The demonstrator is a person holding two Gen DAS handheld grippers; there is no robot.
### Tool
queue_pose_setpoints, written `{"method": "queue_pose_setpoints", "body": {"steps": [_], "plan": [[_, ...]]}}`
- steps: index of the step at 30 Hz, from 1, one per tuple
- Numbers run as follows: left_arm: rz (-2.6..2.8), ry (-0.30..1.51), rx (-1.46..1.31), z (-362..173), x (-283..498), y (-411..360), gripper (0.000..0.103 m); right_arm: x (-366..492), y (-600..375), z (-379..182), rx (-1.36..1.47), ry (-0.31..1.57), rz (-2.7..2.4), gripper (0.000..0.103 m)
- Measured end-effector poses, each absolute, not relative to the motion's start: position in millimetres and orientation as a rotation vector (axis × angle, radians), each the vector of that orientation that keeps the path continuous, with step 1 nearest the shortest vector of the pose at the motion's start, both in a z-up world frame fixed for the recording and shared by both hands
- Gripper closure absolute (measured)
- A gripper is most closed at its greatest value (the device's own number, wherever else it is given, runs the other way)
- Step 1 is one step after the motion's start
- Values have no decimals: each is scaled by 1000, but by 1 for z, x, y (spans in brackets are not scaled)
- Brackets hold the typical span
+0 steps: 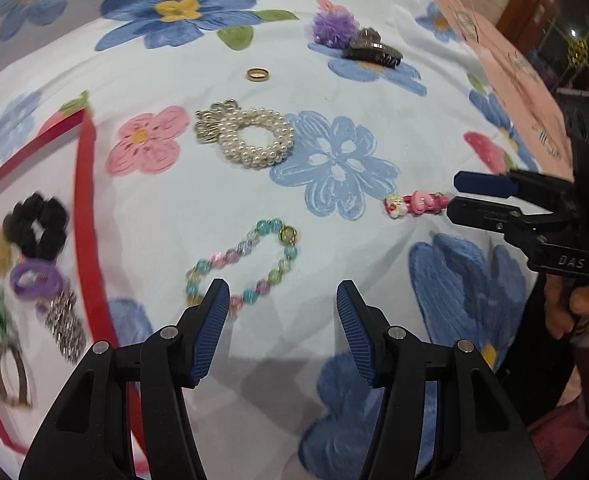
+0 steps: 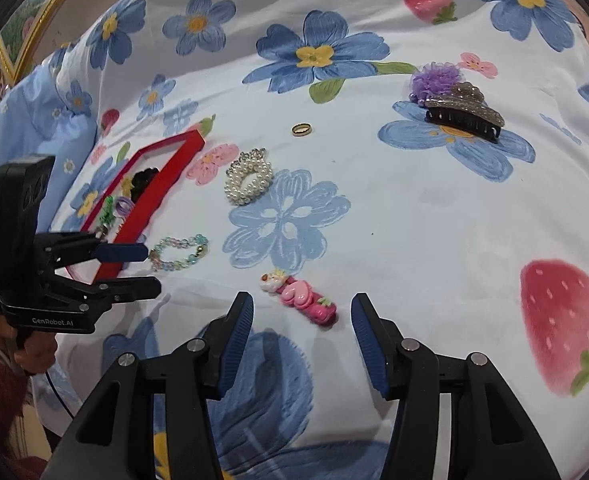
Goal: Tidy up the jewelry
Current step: 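Grasp the pastel beaded bracelet with the left tool while the right tool grasps the pink hair clip, then carry the beaded bracelet and pink hair clip with both tools into the tray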
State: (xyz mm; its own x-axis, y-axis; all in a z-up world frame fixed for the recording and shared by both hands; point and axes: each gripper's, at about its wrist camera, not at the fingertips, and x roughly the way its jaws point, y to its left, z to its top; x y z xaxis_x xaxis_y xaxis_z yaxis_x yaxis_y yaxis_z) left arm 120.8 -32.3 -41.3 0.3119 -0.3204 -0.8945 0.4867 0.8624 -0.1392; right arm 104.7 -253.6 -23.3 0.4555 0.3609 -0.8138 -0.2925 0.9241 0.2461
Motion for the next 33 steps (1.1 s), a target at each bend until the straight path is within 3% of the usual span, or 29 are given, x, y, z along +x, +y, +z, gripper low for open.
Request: {"method": "queue_pose_setpoints", "body": {"steps": [6, 11, 13, 17, 18, 19, 21, 22, 33], "plan": [[-561, 1188, 207, -62, 138, -46, 50, 116, -251, -37, 56, 1052, 406, 50], [-590, 1194, 172, -64, 142, -40, 90, 118, -246, -47, 17, 1066, 406, 50], [-595, 1203, 148, -65, 143, -35, 96, 117, -242, -48, -13, 1061, 401, 48], [-580, 1187, 142, -62, 135, -34, 97, 111, -233, -50, -79, 1048, 380, 52], [-579, 1183, 126, -61, 132, -33, 97, 110, -231, -50, -89, 1043, 377, 56], [-584, 1180, 100, -60, 130, -31, 97, 109, -230, -50, -90, 1041, 379, 68], [-584, 1170, 62, -57, 127, -27, 97, 108, -228, -48, -90, 1036, 380, 73], [-579, 1159, 39, -54, 124, -23, 97, 107, -228, -48, -80, 1038, 384, 88], [-565, 1048, -130, -13, 105, 8, 97, 97, -222, -13, 94, 972, 449, 87]]}}
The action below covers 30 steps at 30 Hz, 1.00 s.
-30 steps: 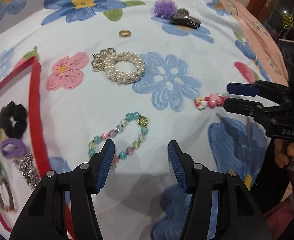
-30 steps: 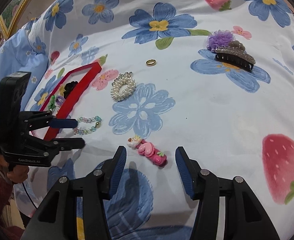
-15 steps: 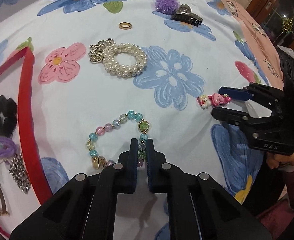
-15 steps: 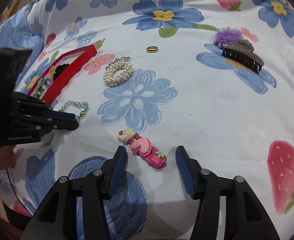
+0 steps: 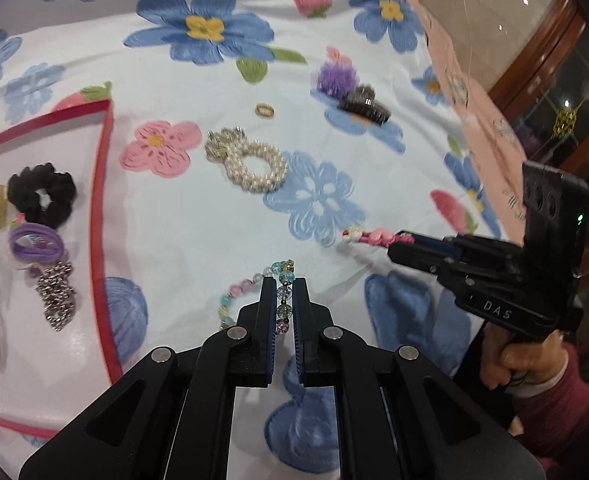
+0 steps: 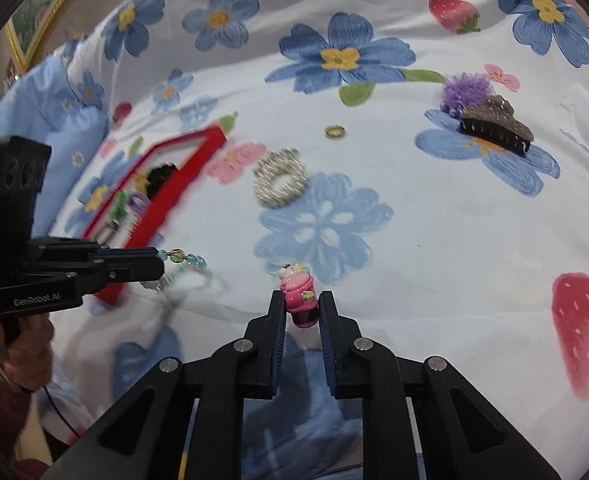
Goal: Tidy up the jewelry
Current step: 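Carry the beaded bracelet and pink hair clip with both tools into the tray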
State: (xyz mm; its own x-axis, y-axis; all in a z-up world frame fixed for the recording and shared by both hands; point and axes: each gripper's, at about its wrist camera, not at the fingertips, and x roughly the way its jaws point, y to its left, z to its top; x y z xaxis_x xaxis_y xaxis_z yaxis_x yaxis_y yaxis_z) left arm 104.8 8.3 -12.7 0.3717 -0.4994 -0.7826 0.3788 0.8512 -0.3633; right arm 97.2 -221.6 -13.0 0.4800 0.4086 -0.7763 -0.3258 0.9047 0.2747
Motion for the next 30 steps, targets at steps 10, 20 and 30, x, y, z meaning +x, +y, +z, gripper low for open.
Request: {"method": "queue_pose_setpoints", "body": {"steps": [10, 20, 30], "plan": [[-510, 959, -191, 20, 84, 42, 97, 88, -183, 7, 105, 945, 550, 87], [-417, 893, -246, 40, 68, 95, 97, 83, -143, 19, 86, 920, 638, 87], [-320, 867, -289, 39, 62, 145, 97, 84, -99, 26, 79, 905, 721, 87]]}}
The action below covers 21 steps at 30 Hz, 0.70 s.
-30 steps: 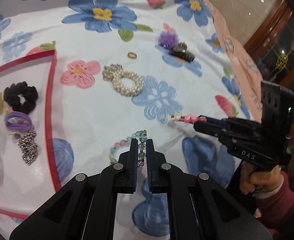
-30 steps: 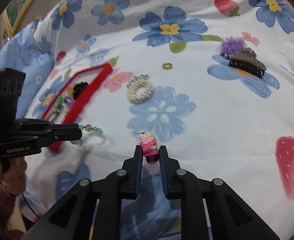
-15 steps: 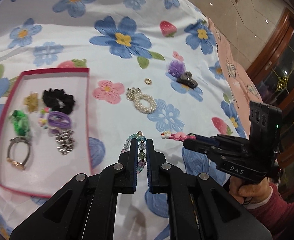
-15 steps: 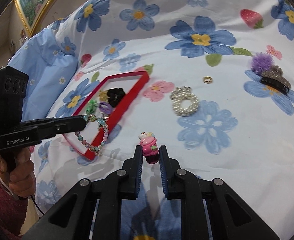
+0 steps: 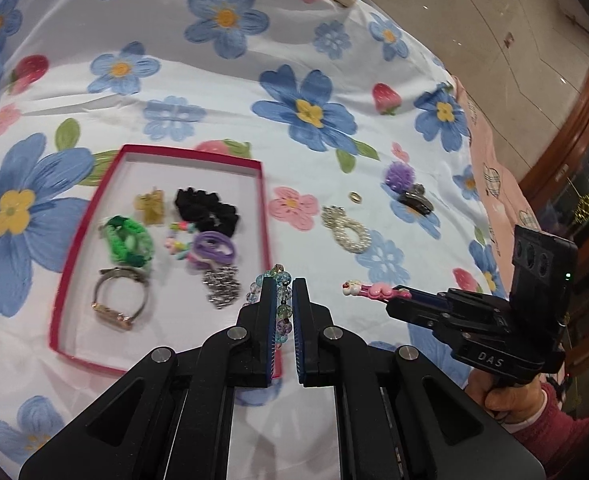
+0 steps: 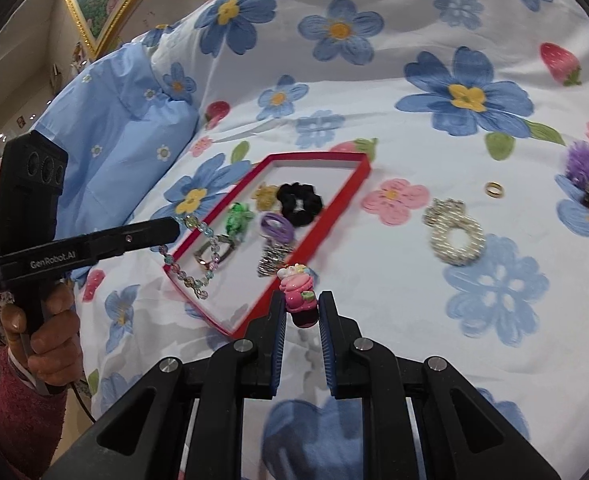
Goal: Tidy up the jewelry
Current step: 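Carry the beaded bracelet and pink hair clip with both tools into the tray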
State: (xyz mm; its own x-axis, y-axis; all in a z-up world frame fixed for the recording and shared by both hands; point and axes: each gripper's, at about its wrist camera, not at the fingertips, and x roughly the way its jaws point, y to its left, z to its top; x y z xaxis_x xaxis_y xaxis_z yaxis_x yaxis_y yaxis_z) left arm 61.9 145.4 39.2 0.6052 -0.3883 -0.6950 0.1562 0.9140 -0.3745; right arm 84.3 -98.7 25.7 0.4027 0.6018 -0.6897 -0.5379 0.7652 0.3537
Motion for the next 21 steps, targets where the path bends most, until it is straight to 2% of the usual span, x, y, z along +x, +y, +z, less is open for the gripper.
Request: {"method": "queue_pose_setpoints", "body": {"steps": [9, 21], "plan": [[-276, 895, -312, 21, 65, 168, 97, 92, -59, 23, 66, 917, 786, 87], [-218, 961, -360, -17, 79, 195, 97, 114, -12, -7, 29, 973, 804, 87]]}}
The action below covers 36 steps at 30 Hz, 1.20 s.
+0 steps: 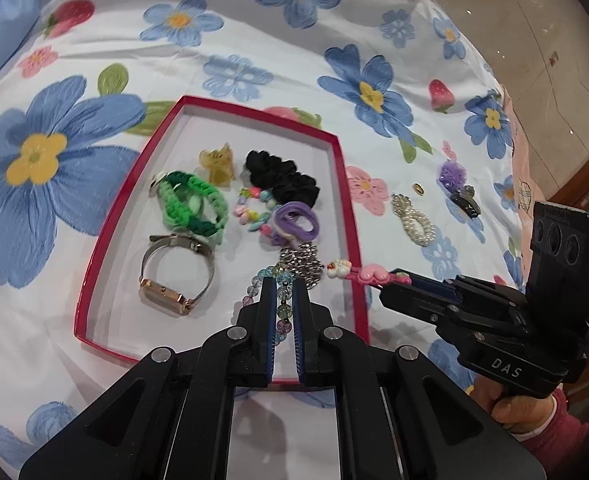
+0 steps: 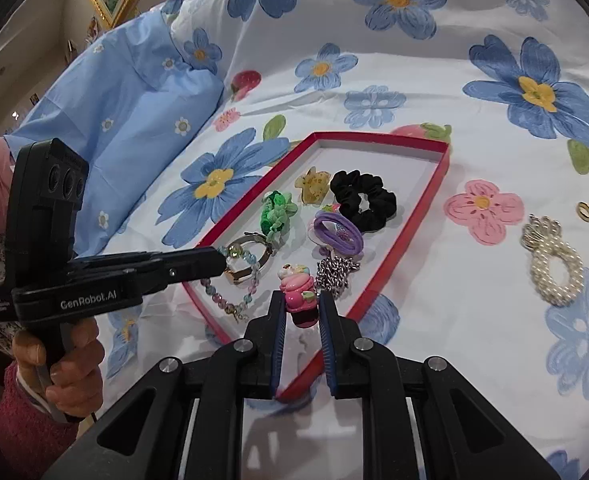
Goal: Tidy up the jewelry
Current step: 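Carry the beaded bracelet and pink hair clip with both tools into the tray, then open both tools to release the bracelet and hair clip in the tray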
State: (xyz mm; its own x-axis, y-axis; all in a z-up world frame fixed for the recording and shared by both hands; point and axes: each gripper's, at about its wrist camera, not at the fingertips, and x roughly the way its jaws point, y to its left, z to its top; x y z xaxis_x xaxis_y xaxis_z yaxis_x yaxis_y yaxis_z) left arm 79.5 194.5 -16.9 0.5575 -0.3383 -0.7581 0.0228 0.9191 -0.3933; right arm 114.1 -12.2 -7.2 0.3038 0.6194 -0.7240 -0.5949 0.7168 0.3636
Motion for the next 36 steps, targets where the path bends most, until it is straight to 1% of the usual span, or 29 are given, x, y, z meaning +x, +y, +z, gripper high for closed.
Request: {"method": "queue_pose_setpoints", "body": {"steps": [18, 36], "plan": [[-112, 1029, -330, -47, 89, 209, 97, 141, 18, -44, -44, 1058, 783, 86], [-59, 1102, -265, -65, 93, 205, 96, 143, 27, -48, -91, 1090, 801, 85]]}}
